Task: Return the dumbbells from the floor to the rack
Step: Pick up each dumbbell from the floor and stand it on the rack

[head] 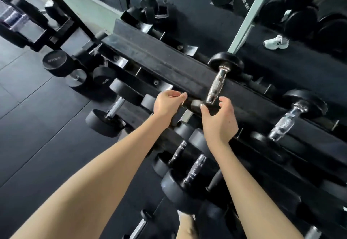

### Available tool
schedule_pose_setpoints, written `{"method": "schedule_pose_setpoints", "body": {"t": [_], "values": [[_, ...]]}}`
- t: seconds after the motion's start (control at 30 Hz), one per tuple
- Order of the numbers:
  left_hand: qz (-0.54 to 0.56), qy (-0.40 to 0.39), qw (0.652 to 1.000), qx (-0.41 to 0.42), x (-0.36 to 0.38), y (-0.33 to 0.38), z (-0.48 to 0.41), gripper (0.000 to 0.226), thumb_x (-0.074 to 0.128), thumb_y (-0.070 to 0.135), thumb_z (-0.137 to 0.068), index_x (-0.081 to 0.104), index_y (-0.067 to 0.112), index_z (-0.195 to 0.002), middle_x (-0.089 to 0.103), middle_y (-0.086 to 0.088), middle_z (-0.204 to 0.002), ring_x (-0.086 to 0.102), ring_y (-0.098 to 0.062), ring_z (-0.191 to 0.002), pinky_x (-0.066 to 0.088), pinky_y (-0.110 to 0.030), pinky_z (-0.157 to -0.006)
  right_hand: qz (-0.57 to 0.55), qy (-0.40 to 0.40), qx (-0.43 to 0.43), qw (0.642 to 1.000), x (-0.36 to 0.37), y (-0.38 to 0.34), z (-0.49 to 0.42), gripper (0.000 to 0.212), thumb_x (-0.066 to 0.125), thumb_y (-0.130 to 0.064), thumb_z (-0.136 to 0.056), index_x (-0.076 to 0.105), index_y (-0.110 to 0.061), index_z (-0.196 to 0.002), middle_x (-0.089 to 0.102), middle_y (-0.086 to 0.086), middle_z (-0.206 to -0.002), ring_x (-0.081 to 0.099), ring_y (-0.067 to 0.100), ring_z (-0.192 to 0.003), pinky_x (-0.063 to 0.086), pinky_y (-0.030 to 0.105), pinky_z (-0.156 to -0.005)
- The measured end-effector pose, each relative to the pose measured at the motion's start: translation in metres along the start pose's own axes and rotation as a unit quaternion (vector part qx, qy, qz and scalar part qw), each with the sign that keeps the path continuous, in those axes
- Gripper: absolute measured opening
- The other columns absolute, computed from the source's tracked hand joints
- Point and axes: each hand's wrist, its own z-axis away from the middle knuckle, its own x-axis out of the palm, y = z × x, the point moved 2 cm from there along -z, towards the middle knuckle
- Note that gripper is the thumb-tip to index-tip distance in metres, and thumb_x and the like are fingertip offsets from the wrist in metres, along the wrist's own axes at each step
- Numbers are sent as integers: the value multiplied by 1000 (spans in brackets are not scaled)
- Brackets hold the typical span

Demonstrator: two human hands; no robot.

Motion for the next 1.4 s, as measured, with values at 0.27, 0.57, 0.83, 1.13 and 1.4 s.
{"method": "schedule_pose_setpoints", "body": {"t": [0.27,0.57,0.83,1.13,1.4], "values": [[113,-6,991,-76,-125,-139,127,12,64,24,-86,64,12,-88,58,-2,-70,51,-14,-56,47,-23,-53,42,-102,-19,994,32,42,201,36,64,-36,-87,59,-15,-116,65,2,-112,62,26,-103,33,29,-72],[118,-27,961,-250,-185,-365,254,9,63,16,-86,60,11,-79,56,-6,-67,46,-15,-50,40,-19,-43,229,-349,7,909,95,174,424,37,58,-40,-91,55,-20,-122,63,1,-117,60,26,-107,49,36,-86],[153,-1,903,-401,-122,-551,295,13,58,17,-89,58,8,-80,49,-6,-65,42,-14,-49,37,-15,-37,357,-470,-58,805,159,304,471,45,55,-43,-92,49,-21,-131,58,-1,-126,54,21,-117,44,32,-87],[236,80,802,-543,11,-753,268,25,61,35,-89,56,11,-83,51,-3,-70,49,-16,-58,51,-32,-57,396,-511,-149,748,289,464,451,50,58,-49,-89,50,-19,-128,61,2,-125,54,25,-114,41,37,-93],[319,146,744,-569,85,-873,205,29,60,36,-90,54,8,-95,51,-4,-84,53,-20,-76,50,-42,-88,360,-530,-151,753,382,567,422,55,64,-50,-84,54,-22,-131,63,0,-123,57,22,-116,38,37,-102]]}}
